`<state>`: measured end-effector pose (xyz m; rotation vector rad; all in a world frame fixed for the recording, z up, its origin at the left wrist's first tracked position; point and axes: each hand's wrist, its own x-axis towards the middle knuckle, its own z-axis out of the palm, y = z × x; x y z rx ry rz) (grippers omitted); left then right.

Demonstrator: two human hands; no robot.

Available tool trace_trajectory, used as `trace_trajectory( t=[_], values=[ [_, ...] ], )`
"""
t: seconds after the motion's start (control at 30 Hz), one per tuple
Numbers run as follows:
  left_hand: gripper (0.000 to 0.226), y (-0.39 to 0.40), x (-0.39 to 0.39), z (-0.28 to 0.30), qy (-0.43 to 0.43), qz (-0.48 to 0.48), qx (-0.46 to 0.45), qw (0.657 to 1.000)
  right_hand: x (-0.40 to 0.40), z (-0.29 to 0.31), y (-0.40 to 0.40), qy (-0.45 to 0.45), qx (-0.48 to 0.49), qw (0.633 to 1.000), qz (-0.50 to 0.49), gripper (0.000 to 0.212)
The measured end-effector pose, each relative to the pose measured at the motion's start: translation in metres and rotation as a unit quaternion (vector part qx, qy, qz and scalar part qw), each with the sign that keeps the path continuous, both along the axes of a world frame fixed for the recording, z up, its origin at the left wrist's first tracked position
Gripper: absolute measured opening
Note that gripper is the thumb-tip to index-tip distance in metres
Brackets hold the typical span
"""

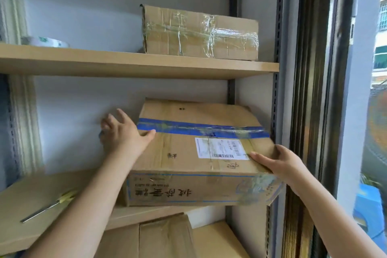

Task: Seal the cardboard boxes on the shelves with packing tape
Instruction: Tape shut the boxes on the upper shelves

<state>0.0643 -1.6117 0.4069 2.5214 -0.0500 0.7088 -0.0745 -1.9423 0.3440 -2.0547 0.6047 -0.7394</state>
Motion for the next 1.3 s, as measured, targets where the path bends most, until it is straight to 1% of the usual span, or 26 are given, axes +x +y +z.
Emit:
trace_trajectory(
  t=[0.03,0.07,0.1,0.13,0.23,0.27,0.37,0.43,0.47,0.53,0.57,0.6,0.63,0.67,0.73,0.8,0.87,1.0,1.2,1.3],
  values=[
    [0.111,0.01,0.007,0.003,0.085,-0.034,-0.095,0.991,-0.004,-0.006,0.0,-0.016,-0.005,1.0,0.004,0.096],
    [0.11,0.017,0.01,0.002,0.16,-0.091,-0.196,0.963,-0.009,-0.011,0.001,-0.028,-0.013,0.999,0.008,0.095],
    [0.103,0.02,0.009,0.001,0.208,-0.15,-0.268,0.929,-0.013,-0.014,0.003,-0.036,-0.023,0.999,0.01,0.091],
    [0.091,0.022,0.012,-0.003,0.208,-0.186,-0.288,0.916,-0.016,-0.016,0.004,-0.042,-0.035,0.998,0.011,0.086],
    [0.046,0.024,-0.001,-0.014,0.113,-0.226,-0.291,0.923,-0.025,-0.021,0.006,-0.054,-0.051,0.997,0.02,0.082],
    [0.041,0.024,-0.006,-0.018,0.098,-0.239,-0.302,0.918,-0.027,-0.024,0.005,-0.049,-0.056,0.997,0.022,0.08],
    [0.037,0.025,-0.026,-0.028,0.06,-0.271,-0.332,0.901,-0.033,-0.019,-0.002,-0.023,-0.053,0.998,0.029,0.071],
    [0.032,0.025,-0.031,-0.035,0.069,-0.281,-0.324,0.901,-0.027,-0.006,-0.004,-0.028,0.007,0.999,0.038,0.069],
    [0.03,0.025,-0.031,-0.038,0.094,-0.272,-0.316,0.904,-0.023,0.002,-0.005,-0.028,0.041,0.998,0.044,0.066],
    [0.032,0.026,-0.028,-0.039,0.146,-0.259,-0.334,0.895,-0.015,0.014,-0.008,-0.014,0.085,0.995,0.056,0.059],
    [0.044,0.025,-0.03,-0.039,0.162,-0.248,-0.368,0.881,-0.014,0.017,-0.007,-0.003,0.098,0.994,0.058,0.058],
    [0.061,0.024,-0.028,-0.041,0.175,-0.242,-0.415,0.86,-0.012,0.019,-0.007,0.005,0.097,0.994,0.055,0.058],
    [0.076,0.023,-0.026,-0.042,0.168,-0.236,-0.455,0.842,-0.011,0.018,-0.006,0.007,0.092,0.995,0.048,0.059],
    [0.077,0.022,-0.022,-0.046,0.152,-0.225,-0.47,0.84,-0.01,0.016,-0.005,0.004,0.084,0.995,0.043,0.058],
    [0.055,0.021,-0.03,-0.046,0.139,-0.218,-0.465,0.847,-0.01,0.01,-0.001,-0.02,0.075,0.996,0.034,0.055],
    [0.043,0.022,-0.035,-0.045,0.136,-0.224,-0.442,0.858,-0.011,0.001,-0.001,-0.048,0.062,0.997,0.028,0.054],
    [0.033,0.024,-0.039,-0.044,0.118,-0.241,-0.436,0.859,-0.014,-0.007,-0.001,-0.07,0.06,0.996,0.015,0.054],
    [0.027,0.023,-0.05,-0.043,0.097,-0.246,-0.422,0.867,-0.018,-0.018,0.0,-0.087,0.061,0.994,0.008,0.051],
    [0.018,0.026,-0.054,-0.039,0.085,-0.253,-0.418,0.868,-0.014,-0.012,0.002,-0.09,0.062,0.994,0.027,0.051],
    [0.023,0.029,-0.051,-0.037,0.072,-0.251,-0.408,0.875,-0.006,0.0,0.005,-0.074,0.051,0.995,0.036,0.054]
  ],
)
